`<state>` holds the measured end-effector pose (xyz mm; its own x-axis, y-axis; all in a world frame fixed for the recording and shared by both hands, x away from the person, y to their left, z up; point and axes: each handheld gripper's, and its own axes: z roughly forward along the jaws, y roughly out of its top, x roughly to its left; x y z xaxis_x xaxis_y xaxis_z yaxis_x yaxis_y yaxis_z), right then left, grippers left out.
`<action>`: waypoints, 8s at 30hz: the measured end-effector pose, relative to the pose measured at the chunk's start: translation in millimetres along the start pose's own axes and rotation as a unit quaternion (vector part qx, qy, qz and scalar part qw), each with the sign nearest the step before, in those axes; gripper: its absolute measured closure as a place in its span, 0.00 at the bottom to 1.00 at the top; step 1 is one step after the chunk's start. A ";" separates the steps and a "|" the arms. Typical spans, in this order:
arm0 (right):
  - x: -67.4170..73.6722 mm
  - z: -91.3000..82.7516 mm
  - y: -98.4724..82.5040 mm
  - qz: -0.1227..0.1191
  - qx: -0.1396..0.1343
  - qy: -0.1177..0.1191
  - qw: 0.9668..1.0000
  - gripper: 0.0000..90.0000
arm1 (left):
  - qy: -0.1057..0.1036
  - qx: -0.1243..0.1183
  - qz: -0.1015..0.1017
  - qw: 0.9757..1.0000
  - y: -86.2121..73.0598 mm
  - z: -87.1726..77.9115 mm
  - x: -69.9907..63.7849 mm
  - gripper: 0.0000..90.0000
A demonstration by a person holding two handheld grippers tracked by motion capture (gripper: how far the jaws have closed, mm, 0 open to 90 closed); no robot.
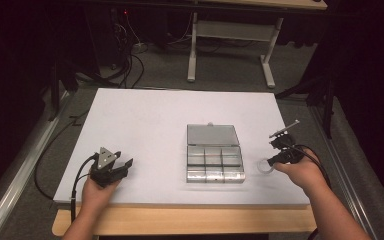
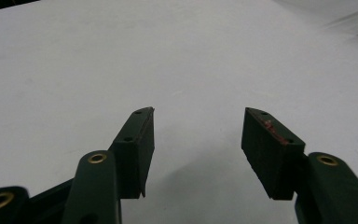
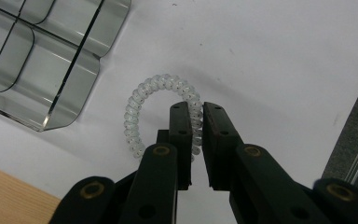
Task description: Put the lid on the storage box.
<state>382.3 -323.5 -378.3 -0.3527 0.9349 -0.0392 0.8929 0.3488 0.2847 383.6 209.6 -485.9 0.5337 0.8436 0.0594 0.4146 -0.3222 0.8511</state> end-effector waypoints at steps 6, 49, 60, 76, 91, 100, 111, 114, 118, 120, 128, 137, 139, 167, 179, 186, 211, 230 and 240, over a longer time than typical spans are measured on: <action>2.2 -6.4 2.4 -0.001 -0.004 0.002 1.000 0.93 | 0.000 0.000 -0.001 1.000 0.0 0.0 0.3 0.50; 71.0 -11.1 48.6 -0.076 -0.007 0.048 0.996 0.93 | -0.004 0.000 -0.008 1.000 -0.1 -0.2 2.1 0.50; 84.5 -4.1 54.7 -0.087 -0.004 0.056 0.995 0.93 | -0.004 -0.001 -0.008 1.000 -0.1 -0.3 2.1 0.50; 103.6 3.8 61.9 -0.104 -0.006 0.068 0.992 0.93 | -0.004 -0.001 -0.007 1.000 -0.1 -0.5 1.9 0.50; 118.7 11.5 67.8 -0.110 -0.001 0.081 0.991 0.93 | -0.005 -0.003 -0.008 1.000 -0.2 -0.5 2.1 0.50; 131.9 18.9 75.3 -0.128 0.001 0.087 0.988 0.93 | -0.007 -0.002 -0.009 1.000 -0.2 -0.6 2.5 0.50; 145.3 26.6 81.2 -0.140 0.005 0.093 0.986 0.93 | -0.008 -0.001 -0.009 1.000 -0.1 -0.4 2.6 0.50; 148.1 30.4 81.7 -0.142 0.008 0.095 0.985 0.93 | -0.007 -0.003 -0.008 1.000 -0.3 -0.6 2.1 0.50; 151.9 32.0 82.7 -0.144 0.010 0.097 0.985 0.93 | -0.007 -0.003 -0.010 1.000 -0.3 -0.6 2.7 0.50; 153.2 32.1 84.1 -0.144 0.010 0.100 0.985 0.93 | -0.007 -0.002 -0.010 1.000 -0.2 -0.5 2.7 0.50; 161.7 42.4 84.7 -0.150 0.014 0.106 0.983 0.93 | -0.008 -0.002 -0.010 1.000 -0.2 -0.6 2.8 0.50; 169.5 46.2 85.2 -0.143 0.022 0.112 0.983 0.92 | -0.009 -0.002 -0.010 1.000 -0.2 -0.6 2.9 0.50; 169.8 48.4 86.1 -0.156 0.018 0.113 0.981 0.92 | -0.009 -0.003 -0.011 1.000 -0.3 -0.6 2.9 0.50; 129.8 28.0 66.6 -0.130 0.001 0.080 0.988 0.99 | -0.008 -0.002 -0.010 1.000 -0.2 -0.5 2.7 0.50; 90.1 20.1 44.9 -0.084 0.001 0.053 0.995 1.00 | -0.008 -0.002 -0.009 1.000 -0.2 -0.5 2.6 0.50; 65.9 17.1 33.1 -0.067 -0.004 0.039 0.997 1.00 | -0.007 -0.001 -0.010 1.000 -0.2 -0.5 2.7 0.50; 23.9 38.8 -9.5 0.009 -0.054 0.016 0.998 1.00 | -0.006 0.000 -0.007 1.000 -0.2 -0.5 2.3 0.50; 19.6 62.2 -40.6 0.037 -0.177 0.010 0.984 0.98 | 0.002 0.009 -0.021 1.000 1.1 1.5 3.9 0.54; 18.5 68.8 -49.0 0.051 -0.228 0.030 0.972 0.96 | -0.023 0.021 -0.050 0.998 10.0 3.4 -4.4 0.55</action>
<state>351.4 -318.8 -458.9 -0.2971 0.9528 0.0624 0.7121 0.1776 0.6793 387.9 201.2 -479.4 0.5206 0.8524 -0.0491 0.4967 -0.2557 0.8294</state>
